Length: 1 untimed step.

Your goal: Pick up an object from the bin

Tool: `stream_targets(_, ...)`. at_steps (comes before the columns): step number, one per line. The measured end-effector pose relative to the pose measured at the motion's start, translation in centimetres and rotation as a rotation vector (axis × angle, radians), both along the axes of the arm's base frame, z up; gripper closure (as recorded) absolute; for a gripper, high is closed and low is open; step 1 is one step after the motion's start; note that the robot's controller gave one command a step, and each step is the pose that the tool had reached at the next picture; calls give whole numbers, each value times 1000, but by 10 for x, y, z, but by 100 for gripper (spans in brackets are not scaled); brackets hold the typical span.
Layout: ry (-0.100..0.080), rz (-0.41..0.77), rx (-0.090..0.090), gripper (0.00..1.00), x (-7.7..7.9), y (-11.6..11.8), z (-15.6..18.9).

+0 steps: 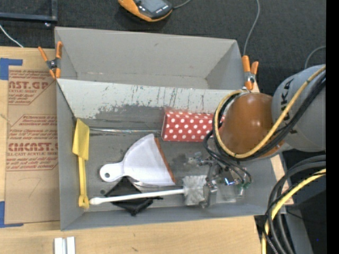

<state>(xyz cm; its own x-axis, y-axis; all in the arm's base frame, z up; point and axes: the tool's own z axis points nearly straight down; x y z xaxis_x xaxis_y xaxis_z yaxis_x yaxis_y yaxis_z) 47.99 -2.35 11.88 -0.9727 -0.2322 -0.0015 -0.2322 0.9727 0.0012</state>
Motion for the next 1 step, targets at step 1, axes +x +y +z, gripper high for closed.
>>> stream_targets(1,-16,-49,2,0,7,-5,-44)
